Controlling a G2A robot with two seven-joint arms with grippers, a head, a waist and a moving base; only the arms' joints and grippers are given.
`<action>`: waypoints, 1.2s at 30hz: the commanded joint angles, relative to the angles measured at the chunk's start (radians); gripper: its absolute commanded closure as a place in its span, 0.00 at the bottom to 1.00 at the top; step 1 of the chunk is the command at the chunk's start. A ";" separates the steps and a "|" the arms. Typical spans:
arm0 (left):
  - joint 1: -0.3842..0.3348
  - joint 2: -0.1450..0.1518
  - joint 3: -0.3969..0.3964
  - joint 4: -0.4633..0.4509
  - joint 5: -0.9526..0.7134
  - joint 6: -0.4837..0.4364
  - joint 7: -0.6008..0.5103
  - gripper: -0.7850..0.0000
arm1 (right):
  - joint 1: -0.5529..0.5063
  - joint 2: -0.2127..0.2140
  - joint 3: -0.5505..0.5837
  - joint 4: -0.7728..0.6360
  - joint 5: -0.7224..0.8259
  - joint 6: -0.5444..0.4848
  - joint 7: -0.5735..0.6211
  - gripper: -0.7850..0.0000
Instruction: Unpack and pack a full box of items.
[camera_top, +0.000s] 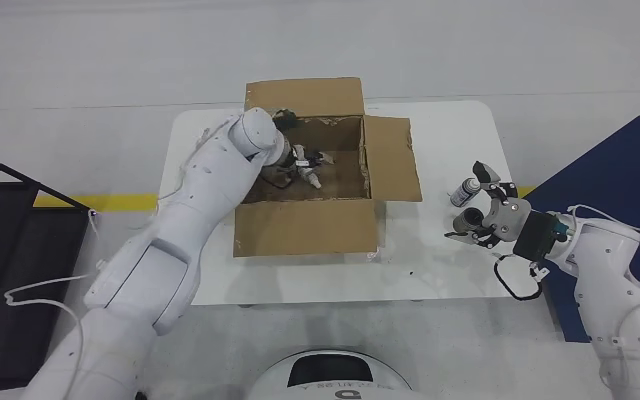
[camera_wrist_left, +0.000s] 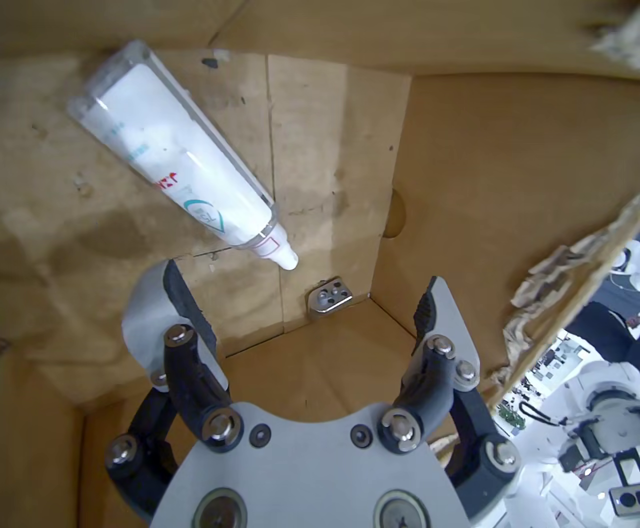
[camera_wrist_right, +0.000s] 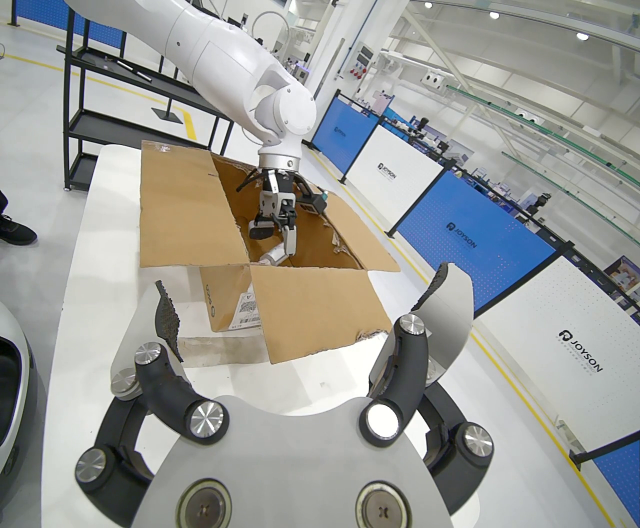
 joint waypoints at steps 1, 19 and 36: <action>0.016 0.017 -0.004 -0.053 0.041 -0.035 -0.033 0.00 | 0.000 0.000 0.000 0.000 0.000 0.000 0.000 0.00; 0.304 0.191 -0.255 -0.690 0.296 -0.332 -0.233 0.00 | 0.000 0.000 0.000 0.000 0.000 0.000 0.000 0.00; 0.206 0.155 0.034 -0.602 0.802 -0.323 -0.158 0.00 | 0.000 0.000 0.000 0.000 0.000 0.000 0.000 0.00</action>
